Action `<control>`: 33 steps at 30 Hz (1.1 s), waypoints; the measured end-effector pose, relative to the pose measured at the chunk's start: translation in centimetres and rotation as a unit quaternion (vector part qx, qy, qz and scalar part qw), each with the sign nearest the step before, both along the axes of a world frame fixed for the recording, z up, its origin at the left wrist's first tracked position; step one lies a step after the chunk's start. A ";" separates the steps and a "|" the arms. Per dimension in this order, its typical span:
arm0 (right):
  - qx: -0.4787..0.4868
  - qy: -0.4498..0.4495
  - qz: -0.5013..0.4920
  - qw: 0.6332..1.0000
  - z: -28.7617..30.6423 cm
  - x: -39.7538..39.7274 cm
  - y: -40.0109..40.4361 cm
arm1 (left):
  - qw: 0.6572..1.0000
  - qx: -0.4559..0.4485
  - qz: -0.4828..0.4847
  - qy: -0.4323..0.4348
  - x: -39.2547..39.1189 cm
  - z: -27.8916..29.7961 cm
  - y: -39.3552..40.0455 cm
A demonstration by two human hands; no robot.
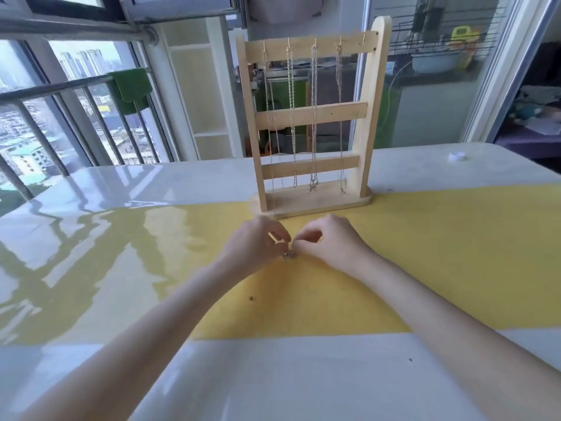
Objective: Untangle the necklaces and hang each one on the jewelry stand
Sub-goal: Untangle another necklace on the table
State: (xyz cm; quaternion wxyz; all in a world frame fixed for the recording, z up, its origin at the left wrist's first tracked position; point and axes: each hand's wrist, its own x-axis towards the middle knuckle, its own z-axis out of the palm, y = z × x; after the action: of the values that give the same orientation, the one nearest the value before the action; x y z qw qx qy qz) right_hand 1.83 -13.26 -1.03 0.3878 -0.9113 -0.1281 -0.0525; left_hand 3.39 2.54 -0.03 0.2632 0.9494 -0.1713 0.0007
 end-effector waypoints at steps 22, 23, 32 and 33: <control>0.434 0.155 -0.007 0.888 3.9 -0.7 -1.0 | 0.903 -0.360 -0.050 0.228 -0.8 0.1 1.6; 0.435 0.153 -0.003 0.887 4.1 -0.8 -1.1 | 0.904 -0.363 -0.041 0.221 -0.8 0.0 1.4; 0.386 0.158 0.043 0.908 5.6 -1.3 -2.0 | 0.915 -0.380 -0.057 0.123 -0.5 0.2 -1.3; 0.391 0.157 0.037 0.906 5.6 -1.3 -1.9 | 0.912 -0.387 -0.047 0.126 -0.5 0.1 -1.6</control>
State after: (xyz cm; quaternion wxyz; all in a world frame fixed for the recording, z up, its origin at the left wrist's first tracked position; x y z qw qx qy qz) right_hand 0.56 -15.20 4.59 0.7297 -0.6777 -0.0688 0.0596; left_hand 2.92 0.98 0.11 0.6288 0.7565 -0.1674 -0.0648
